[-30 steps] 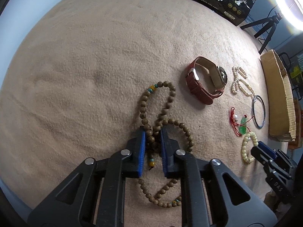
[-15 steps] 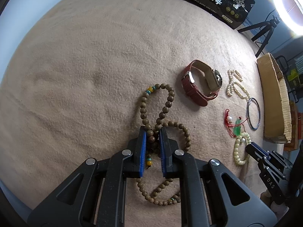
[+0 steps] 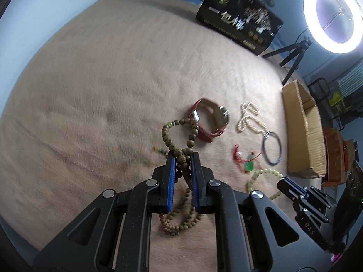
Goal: Organize jewelry
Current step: 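Lift brown beads with left tool while right tool grips and lifts cream bracelet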
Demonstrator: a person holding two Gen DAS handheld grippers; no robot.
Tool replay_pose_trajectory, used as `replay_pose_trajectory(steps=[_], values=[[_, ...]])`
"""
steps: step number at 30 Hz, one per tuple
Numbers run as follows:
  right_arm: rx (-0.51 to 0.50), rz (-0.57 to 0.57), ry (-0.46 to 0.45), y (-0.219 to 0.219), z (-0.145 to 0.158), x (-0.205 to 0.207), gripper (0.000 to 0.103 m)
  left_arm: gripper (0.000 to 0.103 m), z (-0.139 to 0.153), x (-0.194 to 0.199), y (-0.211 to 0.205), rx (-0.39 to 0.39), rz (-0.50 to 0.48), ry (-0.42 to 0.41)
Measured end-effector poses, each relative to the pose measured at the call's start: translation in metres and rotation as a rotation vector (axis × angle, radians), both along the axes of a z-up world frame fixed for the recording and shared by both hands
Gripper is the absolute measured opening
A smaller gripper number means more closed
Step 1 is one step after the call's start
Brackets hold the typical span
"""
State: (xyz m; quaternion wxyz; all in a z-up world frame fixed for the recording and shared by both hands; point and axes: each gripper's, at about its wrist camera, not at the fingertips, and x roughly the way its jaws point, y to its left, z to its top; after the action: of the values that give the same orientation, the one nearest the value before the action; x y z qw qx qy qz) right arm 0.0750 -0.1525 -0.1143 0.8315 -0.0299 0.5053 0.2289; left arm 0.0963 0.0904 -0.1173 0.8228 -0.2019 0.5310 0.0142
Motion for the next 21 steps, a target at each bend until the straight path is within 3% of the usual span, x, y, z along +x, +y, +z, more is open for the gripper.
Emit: replay_pose_trajectory(steps=[21], values=[[0.055, -0.052, -0.162, -0.030, 0.063, -0.005, 0.005, 0.011, 0.086, -0.007, -0.042, 0.013, -0.089, -0.241]])
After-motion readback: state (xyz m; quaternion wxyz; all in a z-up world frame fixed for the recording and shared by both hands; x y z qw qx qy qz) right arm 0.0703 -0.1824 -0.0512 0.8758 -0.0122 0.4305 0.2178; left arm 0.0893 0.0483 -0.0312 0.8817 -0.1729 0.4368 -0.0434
